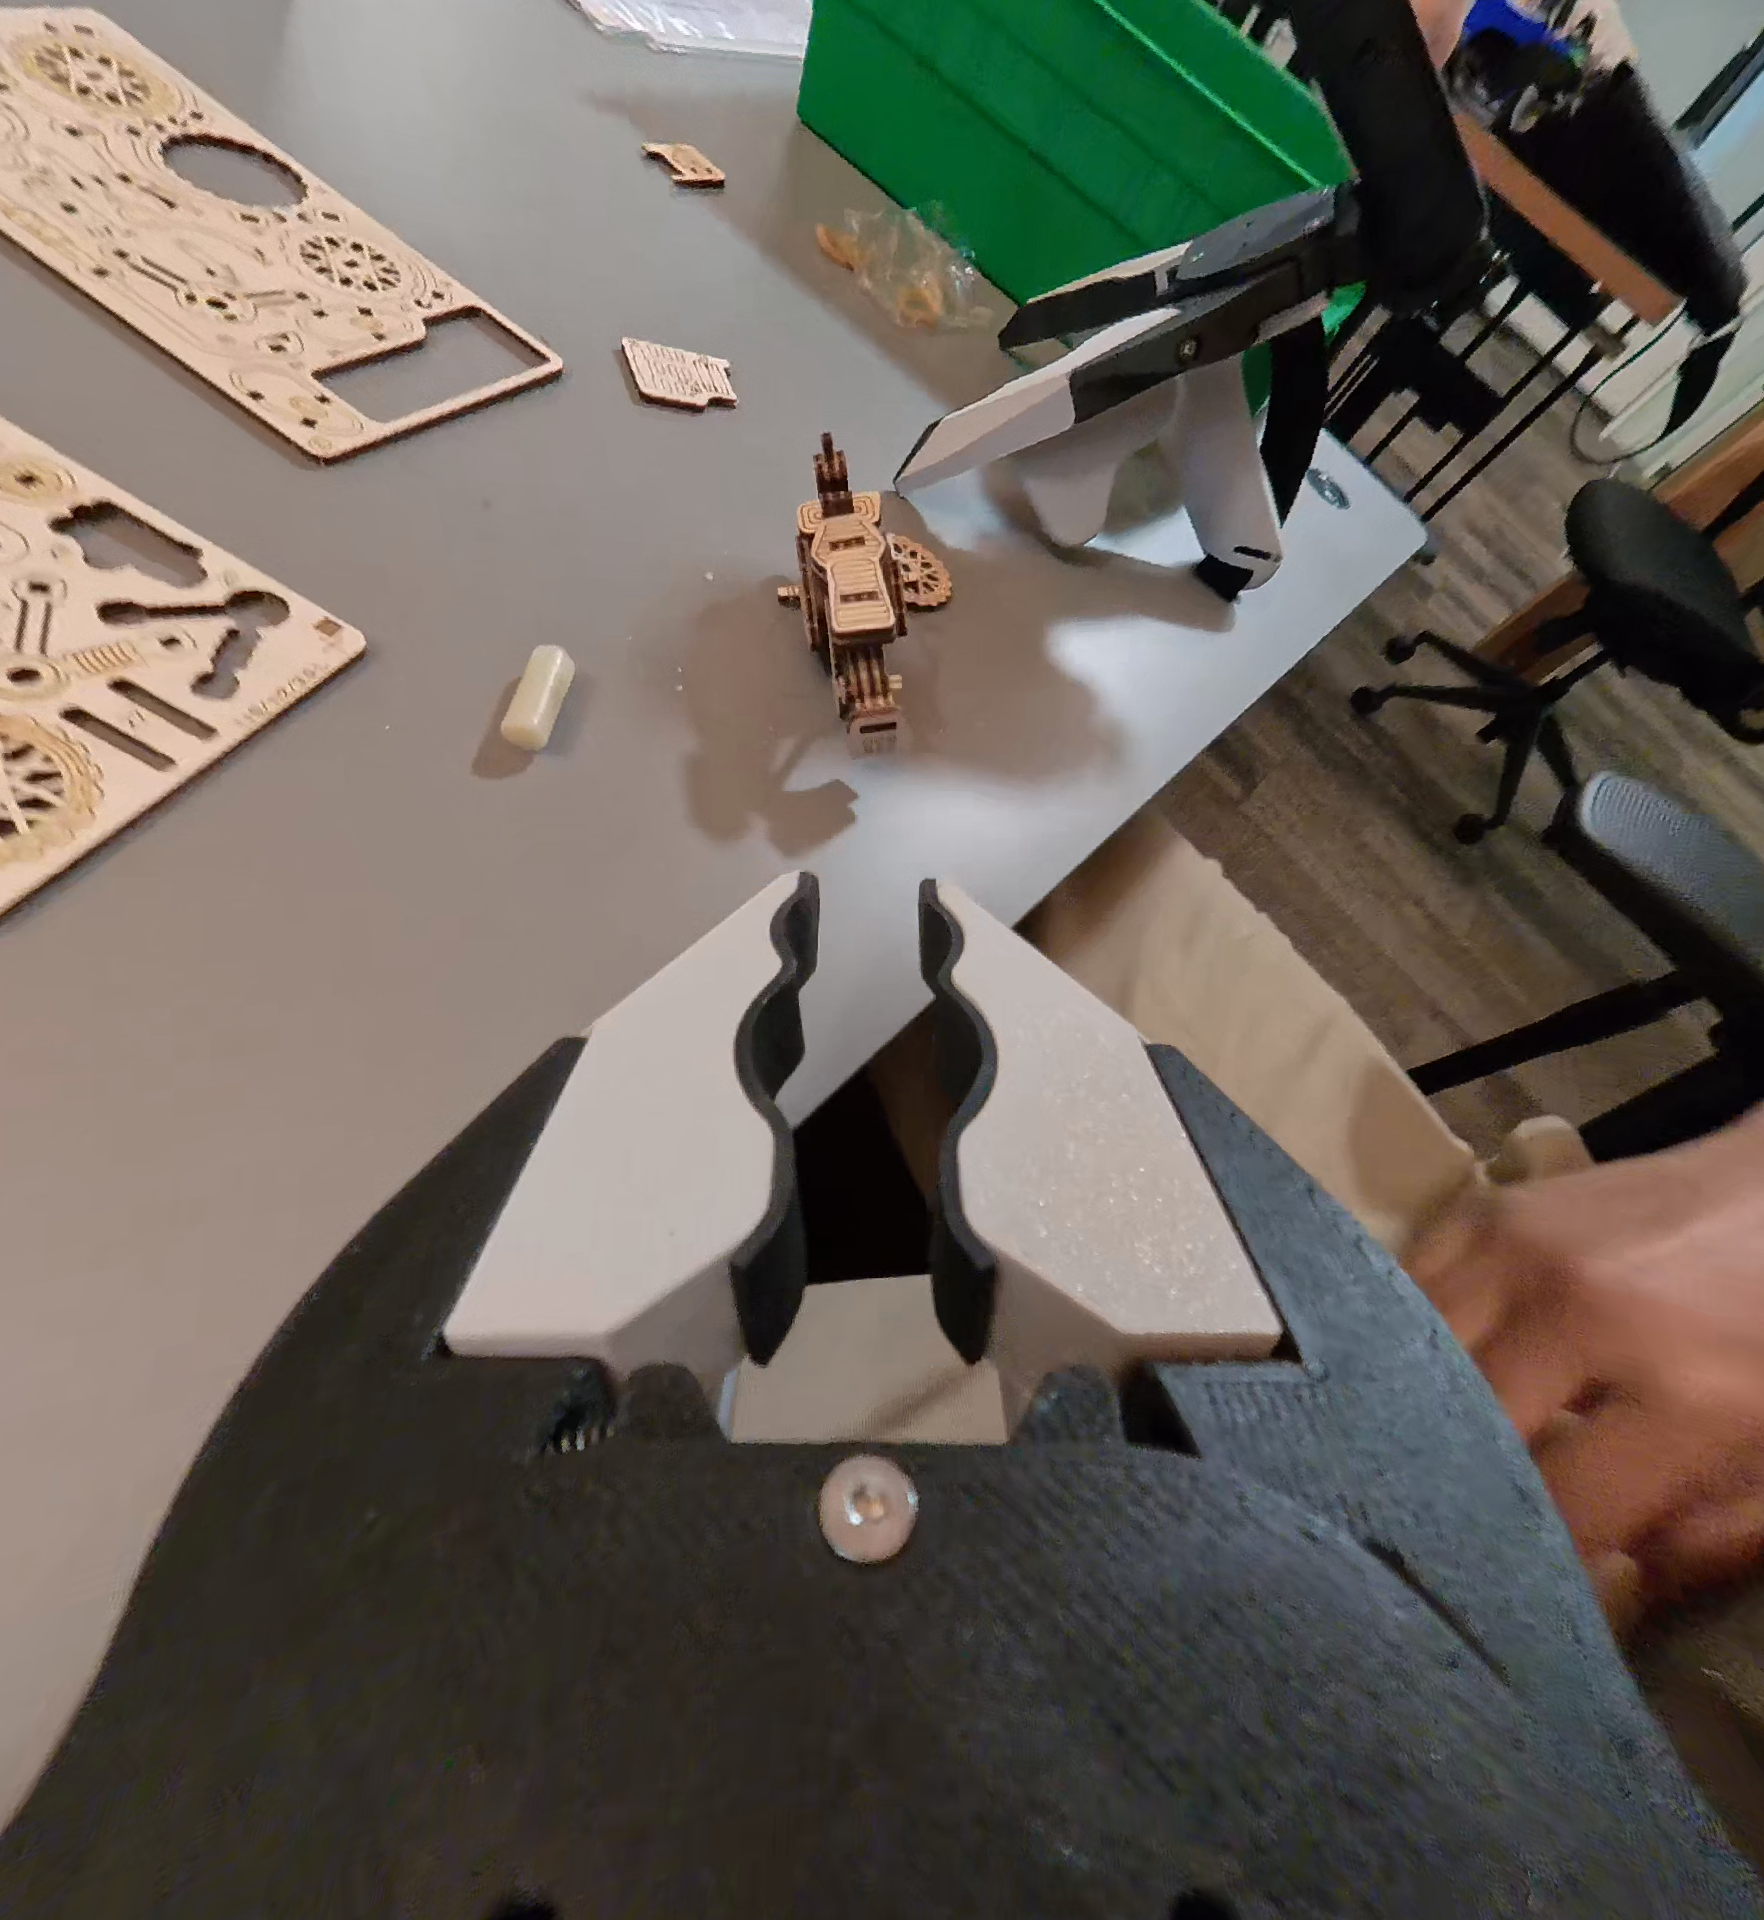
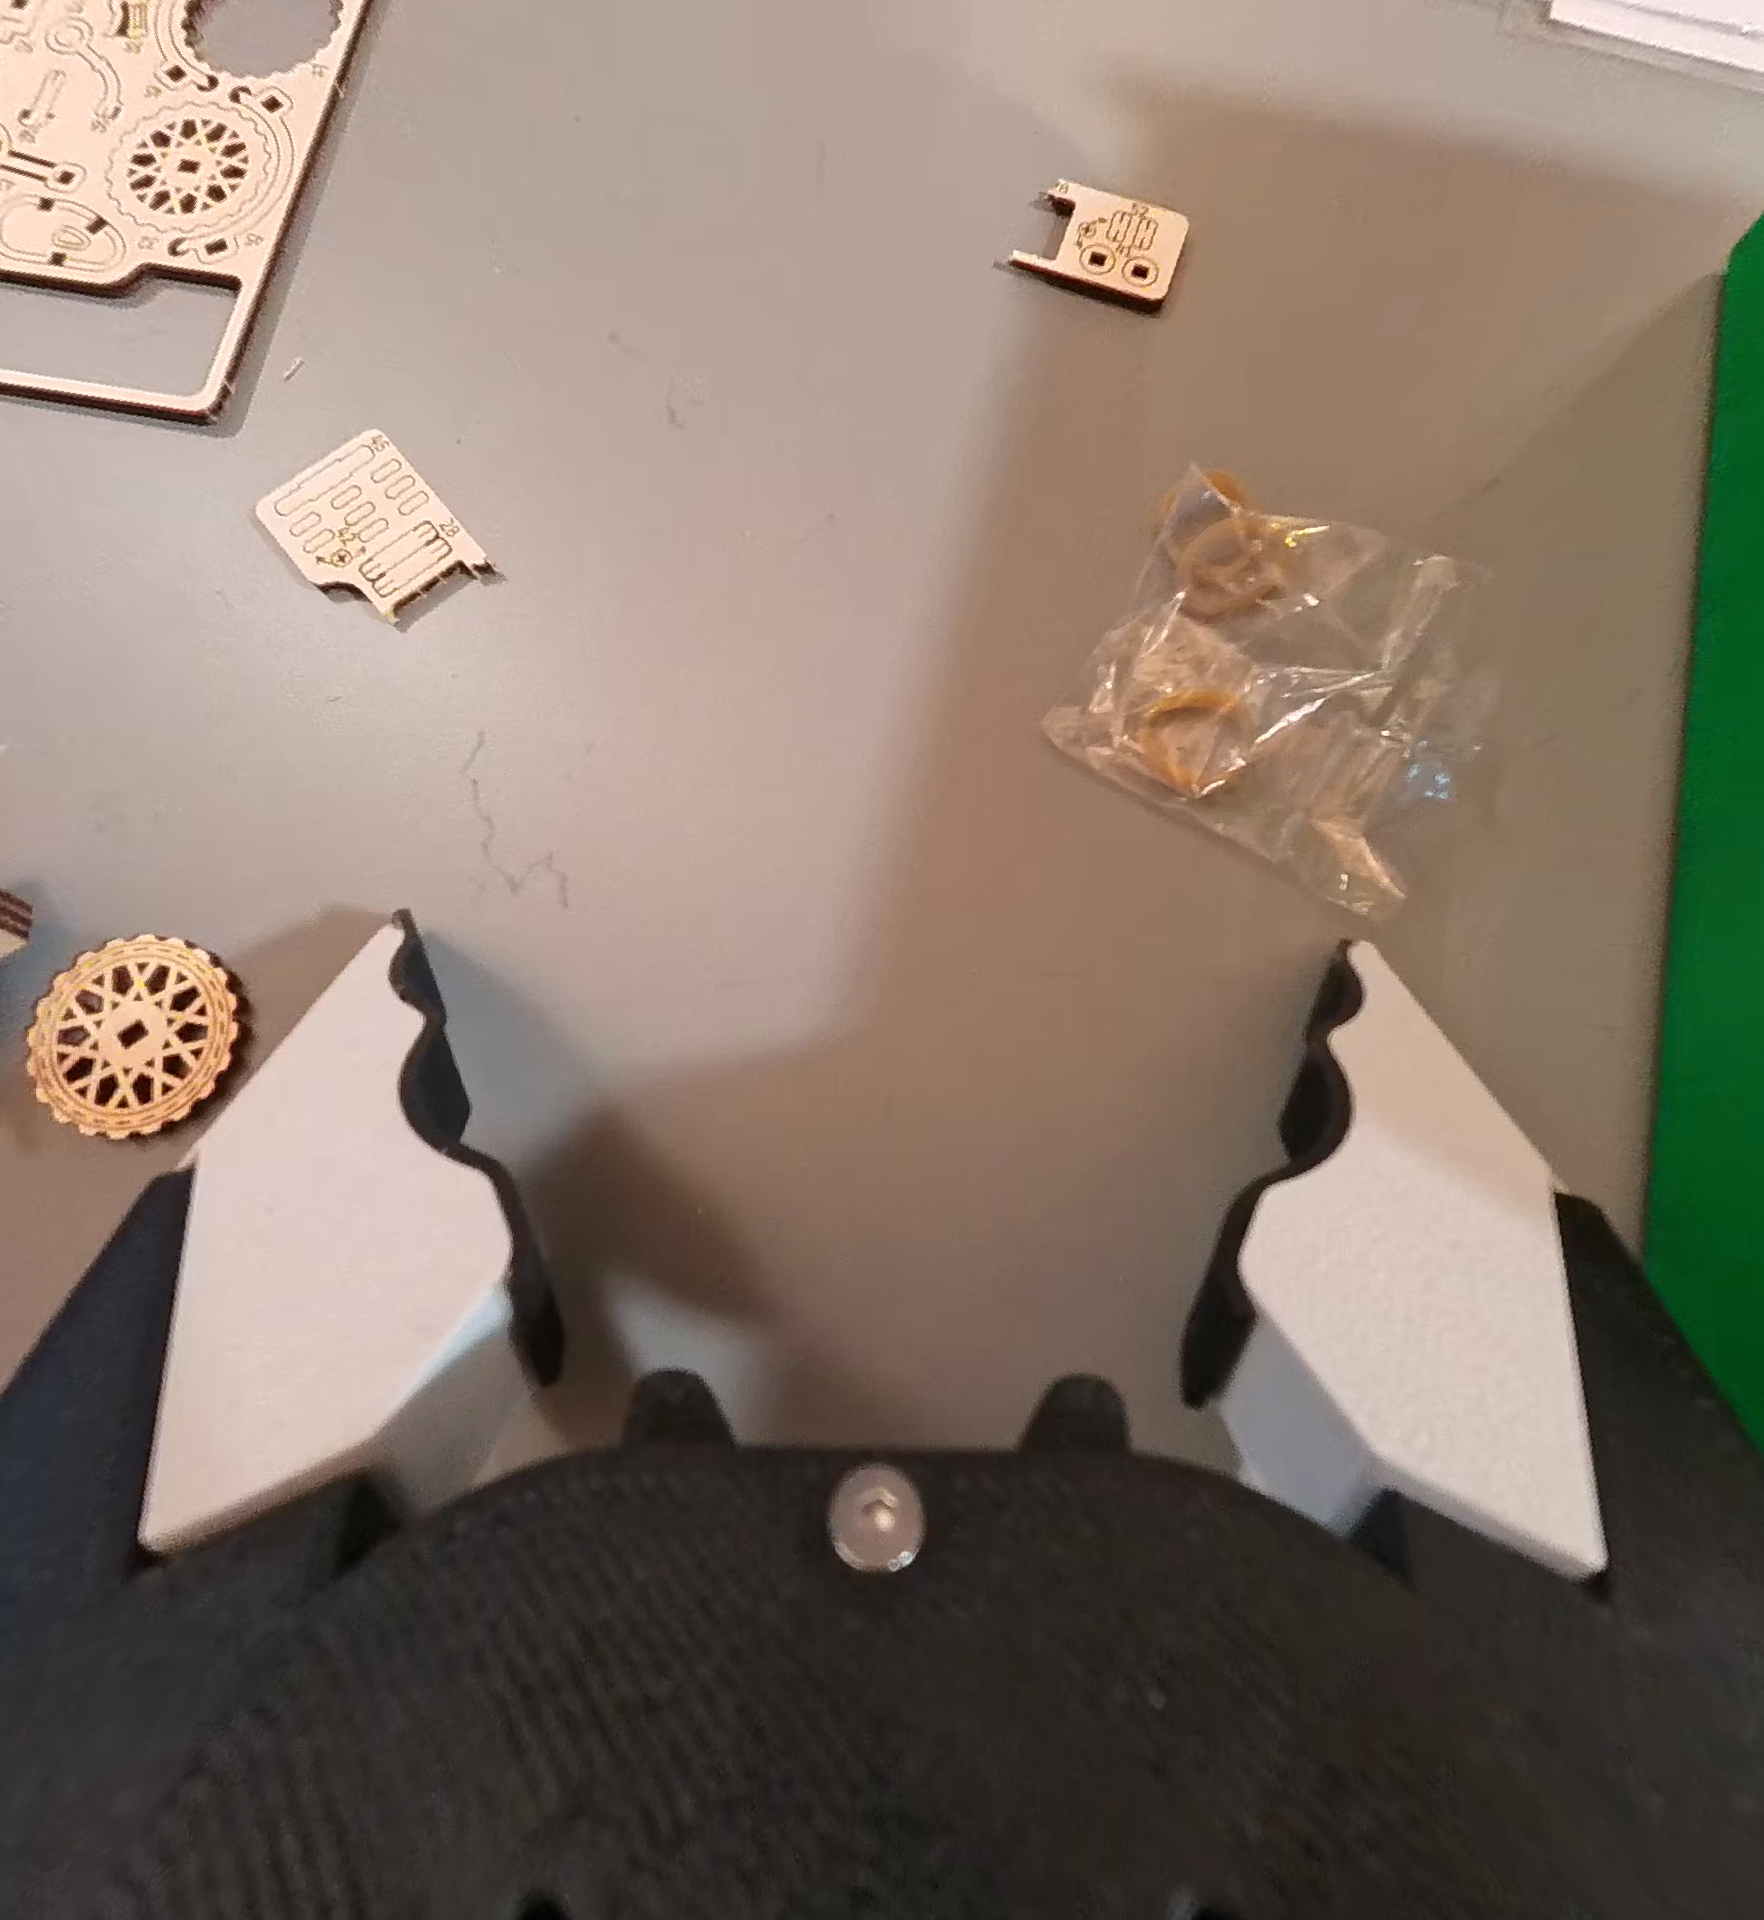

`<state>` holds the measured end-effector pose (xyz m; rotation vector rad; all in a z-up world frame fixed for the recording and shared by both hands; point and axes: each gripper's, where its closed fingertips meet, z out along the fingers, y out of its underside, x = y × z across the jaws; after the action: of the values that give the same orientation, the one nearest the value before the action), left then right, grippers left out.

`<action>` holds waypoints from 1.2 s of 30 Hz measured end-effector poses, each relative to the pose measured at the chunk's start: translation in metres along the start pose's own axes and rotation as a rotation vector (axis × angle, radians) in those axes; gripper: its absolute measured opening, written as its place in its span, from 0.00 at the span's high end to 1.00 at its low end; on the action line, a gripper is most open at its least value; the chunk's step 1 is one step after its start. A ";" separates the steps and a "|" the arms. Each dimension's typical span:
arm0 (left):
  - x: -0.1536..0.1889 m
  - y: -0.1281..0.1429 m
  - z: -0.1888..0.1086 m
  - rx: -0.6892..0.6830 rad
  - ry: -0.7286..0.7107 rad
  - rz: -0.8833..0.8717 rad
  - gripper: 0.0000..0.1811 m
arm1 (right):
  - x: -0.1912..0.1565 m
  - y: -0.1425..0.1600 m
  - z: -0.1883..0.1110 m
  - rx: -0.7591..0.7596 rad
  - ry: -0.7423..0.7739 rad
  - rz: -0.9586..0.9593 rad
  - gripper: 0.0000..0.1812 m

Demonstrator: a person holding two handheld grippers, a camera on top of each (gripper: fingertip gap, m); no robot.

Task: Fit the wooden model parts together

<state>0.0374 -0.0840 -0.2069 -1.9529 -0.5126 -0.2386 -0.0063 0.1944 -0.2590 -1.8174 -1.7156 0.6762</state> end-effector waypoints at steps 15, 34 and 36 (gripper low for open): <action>0.068 0.059 -0.031 0.060 0.001 -0.235 0.91 | 0.000 0.000 0.000 0.000 0.000 0.000 0.12; 0.055 0.064 -0.047 0.096 -0.059 -0.258 0.92 | -0.001 0.001 -0.001 0.000 0.000 0.001 0.12; 0.055 0.065 -0.047 0.092 -0.070 -0.243 0.92 | -0.001 0.001 -0.001 0.000 0.000 0.001 0.12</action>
<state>0.1187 -0.1354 -0.2185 -1.8138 -0.7953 -0.2956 -0.0054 0.1937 -0.2590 -1.8181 -1.7151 0.6760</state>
